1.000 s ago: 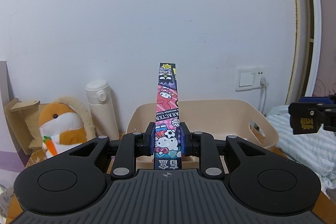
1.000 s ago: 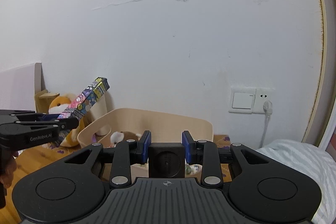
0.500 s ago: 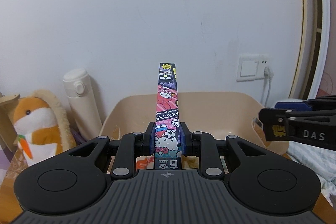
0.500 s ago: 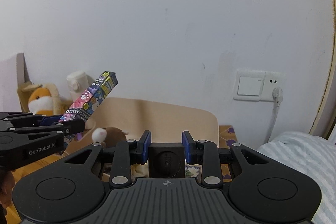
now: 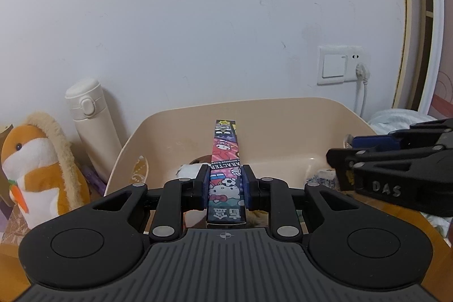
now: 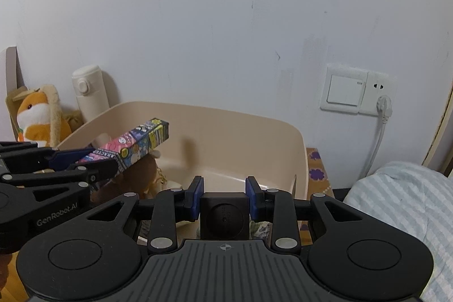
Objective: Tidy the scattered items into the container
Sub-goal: 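Lift both boxes and carry them over the basket, then open both tools to drop the boxes into the basket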
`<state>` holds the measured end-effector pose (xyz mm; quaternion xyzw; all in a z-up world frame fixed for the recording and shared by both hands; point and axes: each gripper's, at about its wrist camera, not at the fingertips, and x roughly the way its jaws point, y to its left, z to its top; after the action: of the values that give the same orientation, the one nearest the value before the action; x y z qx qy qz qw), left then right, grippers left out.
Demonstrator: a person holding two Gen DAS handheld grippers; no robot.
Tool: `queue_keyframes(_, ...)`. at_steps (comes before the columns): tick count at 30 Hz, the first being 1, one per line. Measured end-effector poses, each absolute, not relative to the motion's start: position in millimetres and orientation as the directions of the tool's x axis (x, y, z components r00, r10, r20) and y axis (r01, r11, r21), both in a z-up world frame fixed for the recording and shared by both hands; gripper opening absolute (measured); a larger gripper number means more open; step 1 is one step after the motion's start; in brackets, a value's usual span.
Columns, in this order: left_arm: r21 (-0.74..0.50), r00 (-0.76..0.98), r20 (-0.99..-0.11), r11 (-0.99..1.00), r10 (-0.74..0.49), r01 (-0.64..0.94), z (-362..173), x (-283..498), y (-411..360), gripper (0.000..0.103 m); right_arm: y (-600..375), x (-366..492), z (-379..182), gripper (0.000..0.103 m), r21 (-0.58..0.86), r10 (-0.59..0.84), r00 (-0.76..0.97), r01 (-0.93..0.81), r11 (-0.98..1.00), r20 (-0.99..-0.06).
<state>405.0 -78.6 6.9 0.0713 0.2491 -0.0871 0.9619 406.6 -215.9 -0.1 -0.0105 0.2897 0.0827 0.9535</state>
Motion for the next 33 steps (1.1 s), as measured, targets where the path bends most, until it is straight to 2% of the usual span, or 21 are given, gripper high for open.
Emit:
queue_keyframes(6,0.090,0.846,-0.514,0.972,-0.142,0.218,6,406,-82,0.024,-214,408,-9,0.029,0.011,0.138,0.805,-0.162,0.987,-0.576)
queue_keyframes(7,0.092,0.845,-0.516,0.972,-0.140,0.217,6,405,-82,0.032,-214,408,-11,0.030,0.012,0.140,0.803,-0.163,0.987,-0.580)
queue_keyframes(8,0.093,0.846,-0.516,0.973,-0.136,0.213,6,404,-82,0.044,-215,407,-11,0.039,0.014,0.140,0.803,-0.162,0.987,-0.580)
queue_keyframes(9,0.092,0.849,-0.511,0.973,-0.134,0.209,6,403,-82,0.051,-216,405,-11,0.044,0.016,0.141,0.805,-0.161,0.987,-0.576)
queue_keyframes(10,0.089,0.853,-0.505,0.975,-0.133,0.205,7,401,-80,0.063,-218,403,-10,0.050,0.018,0.143,0.810,-0.161,0.987,-0.570)
queue_keyframes(11,0.085,0.857,-0.498,0.976,-0.133,0.201,9,399,-79,0.068,-219,401,-9,0.061,0.019,0.143,0.814,-0.160,0.987,-0.563)
queue_keyframes(14,0.066,0.858,-0.493,0.978,-0.141,0.199,13,394,-74,0.074,-222,394,-5,0.065,0.015,0.138,0.825,-0.156,0.988,-0.548)
queue_keyframes(18,0.052,0.864,-0.482,0.981,-0.141,0.189,17,385,-66,0.078,-228,384,2,0.076,0.039,0.144,0.835,-0.146,0.989,-0.530)
queue_keyframes(24,0.026,0.875,-0.464,0.985,-0.140,0.172,20,364,-48,0.083,-233,365,9,0.077,0.060,0.158,0.844,-0.149,0.987,-0.513)
queue_keyframes(31,0.007,0.876,-0.463,0.988,-0.132,0.153,11,335,-23,0.083,-235,331,14,0.079,0.064,0.175,0.858,-0.164,0.984,-0.483)
queue_keyframes(33,-0.001,0.879,-0.460,0.989,-0.129,0.145,8,327,-17,0.083,-232,319,14,0.087,0.058,0.184,0.860,-0.178,0.982,-0.476)
